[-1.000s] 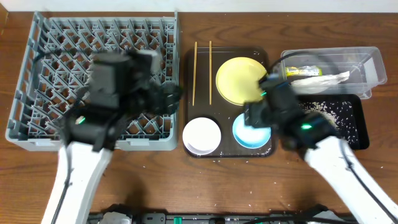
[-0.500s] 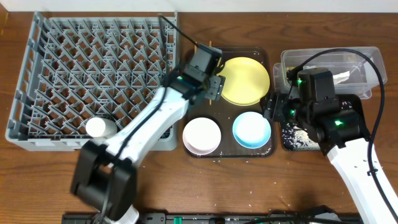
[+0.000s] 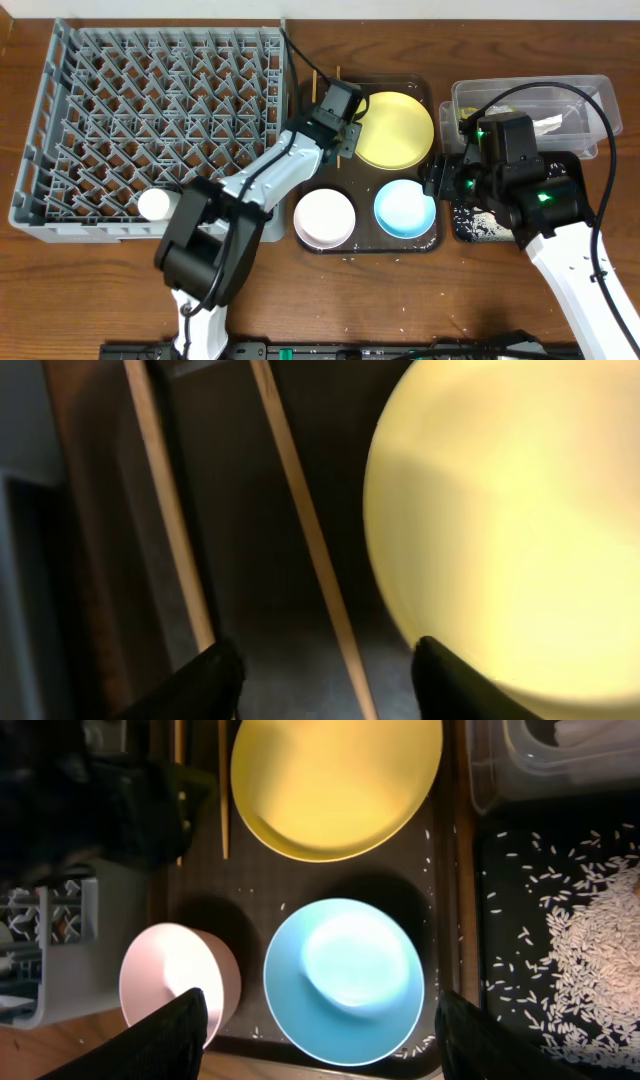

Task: Sort waste into correct bins and load items into the dishwasher
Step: 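Grasp a wooden chopstick with the left gripper and lift it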

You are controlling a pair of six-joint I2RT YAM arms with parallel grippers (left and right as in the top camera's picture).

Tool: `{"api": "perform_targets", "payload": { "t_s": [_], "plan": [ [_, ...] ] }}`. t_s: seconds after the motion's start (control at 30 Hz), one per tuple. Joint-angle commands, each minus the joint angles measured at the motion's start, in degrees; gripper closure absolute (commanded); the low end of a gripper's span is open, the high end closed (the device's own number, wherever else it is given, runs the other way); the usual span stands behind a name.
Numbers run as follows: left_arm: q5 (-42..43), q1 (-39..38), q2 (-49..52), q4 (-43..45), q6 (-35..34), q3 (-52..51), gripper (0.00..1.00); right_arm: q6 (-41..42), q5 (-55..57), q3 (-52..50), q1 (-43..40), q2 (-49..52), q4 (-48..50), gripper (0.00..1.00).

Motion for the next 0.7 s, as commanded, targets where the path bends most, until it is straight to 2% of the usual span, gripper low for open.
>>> {"api": "perform_targets", "payload": {
  "t_s": [0.0,0.23,0.6,0.67],
  "plan": [
    [-1.2,0.5,2.4,1.3,-0.2,0.7,0.47,0.4,-0.2,0.0,1.3,0.0,-0.1,0.30],
    [-1.2,0.6,4.5,3.3,-2.6,0.7,0.55,0.4,-0.3,0.0,1.4,0.0,-0.1,0.30],
    [-1.5,0.6,5.6,3.1,-2.8,0.7,0.56,0.4,-0.3,0.0,1.4,0.0,-0.3,0.32],
    [-3.5,0.7,5.6,2.9,-4.5,0.7,0.60,0.4,-0.3,0.0,1.4,0.0,-0.3,0.32]
  ]
}}
